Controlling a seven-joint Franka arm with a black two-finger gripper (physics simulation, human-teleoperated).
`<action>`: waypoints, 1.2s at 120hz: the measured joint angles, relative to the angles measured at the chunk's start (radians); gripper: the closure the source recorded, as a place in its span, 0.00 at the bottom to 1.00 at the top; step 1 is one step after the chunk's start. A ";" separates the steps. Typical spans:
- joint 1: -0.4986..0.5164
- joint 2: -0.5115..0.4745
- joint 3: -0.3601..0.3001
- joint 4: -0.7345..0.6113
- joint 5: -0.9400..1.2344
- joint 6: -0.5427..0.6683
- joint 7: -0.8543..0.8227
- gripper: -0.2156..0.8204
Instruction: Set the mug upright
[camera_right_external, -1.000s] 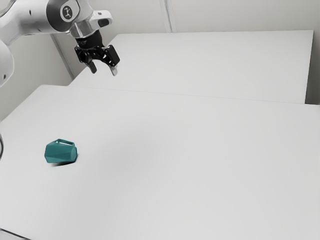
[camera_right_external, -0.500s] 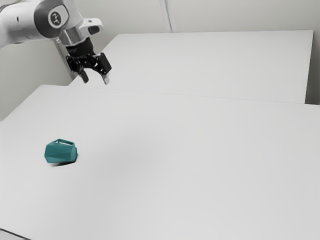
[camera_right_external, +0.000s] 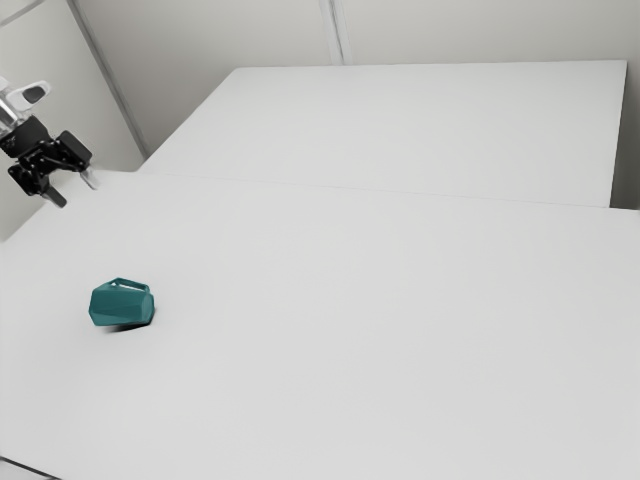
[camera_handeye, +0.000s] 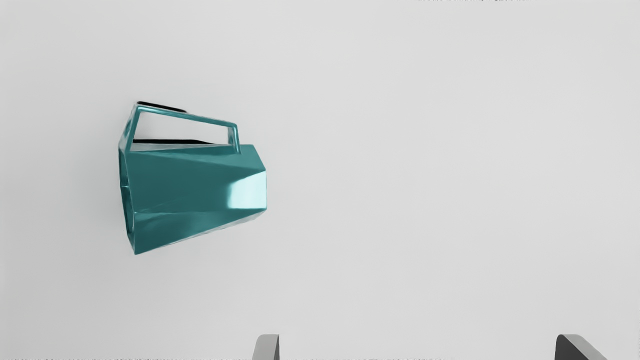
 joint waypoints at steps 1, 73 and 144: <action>0.007 0.003 0.000 0.001 -0.003 -0.001 0.006 0.21; 0.260 0.324 -0.005 0.012 -0.226 -0.052 0.349 0.21; 0.294 0.385 -0.007 -0.190 -0.496 0.035 0.578 0.21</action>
